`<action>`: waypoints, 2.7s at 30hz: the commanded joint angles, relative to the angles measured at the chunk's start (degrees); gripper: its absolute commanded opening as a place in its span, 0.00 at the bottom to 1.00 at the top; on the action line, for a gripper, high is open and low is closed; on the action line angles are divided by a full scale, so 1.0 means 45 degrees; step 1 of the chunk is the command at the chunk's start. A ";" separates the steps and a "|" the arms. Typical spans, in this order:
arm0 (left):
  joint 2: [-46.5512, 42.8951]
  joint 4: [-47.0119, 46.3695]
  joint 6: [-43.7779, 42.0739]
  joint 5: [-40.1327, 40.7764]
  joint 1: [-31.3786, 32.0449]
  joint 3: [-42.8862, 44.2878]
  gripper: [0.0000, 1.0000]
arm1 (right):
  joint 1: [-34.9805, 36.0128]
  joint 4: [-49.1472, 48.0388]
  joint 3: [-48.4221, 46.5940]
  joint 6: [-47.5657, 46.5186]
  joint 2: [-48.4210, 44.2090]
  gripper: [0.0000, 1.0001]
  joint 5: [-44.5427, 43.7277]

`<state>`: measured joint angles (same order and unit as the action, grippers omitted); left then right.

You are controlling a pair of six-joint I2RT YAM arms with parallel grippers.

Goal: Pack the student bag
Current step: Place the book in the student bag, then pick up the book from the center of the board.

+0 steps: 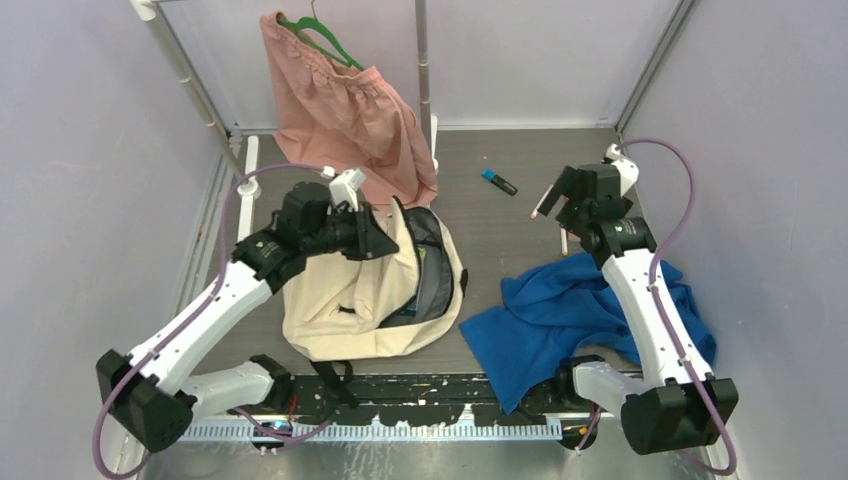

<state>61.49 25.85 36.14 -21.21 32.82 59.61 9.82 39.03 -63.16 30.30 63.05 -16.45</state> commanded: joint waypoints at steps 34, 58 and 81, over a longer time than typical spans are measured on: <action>0.0587 -0.1863 -0.0077 0.2056 0.1497 -0.1881 0.95 | -0.6838 -0.1931 -0.5365 -0.2609 1.1425 1.00 0.1726; 0.1978 -0.2347 -0.0052 0.1401 0.1496 -0.1176 0.95 | -0.6969 -0.4716 -0.1502 -0.0710 0.9830 0.40 0.7605; 0.2507 -0.1812 -0.0005 0.0702 0.1498 -0.0885 0.94 | -0.7037 -0.4422 -0.0222 -0.0013 0.7684 0.01 0.3453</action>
<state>73.41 18.72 35.99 -16.78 39.53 53.34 -20.97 16.08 -65.84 30.20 104.01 7.31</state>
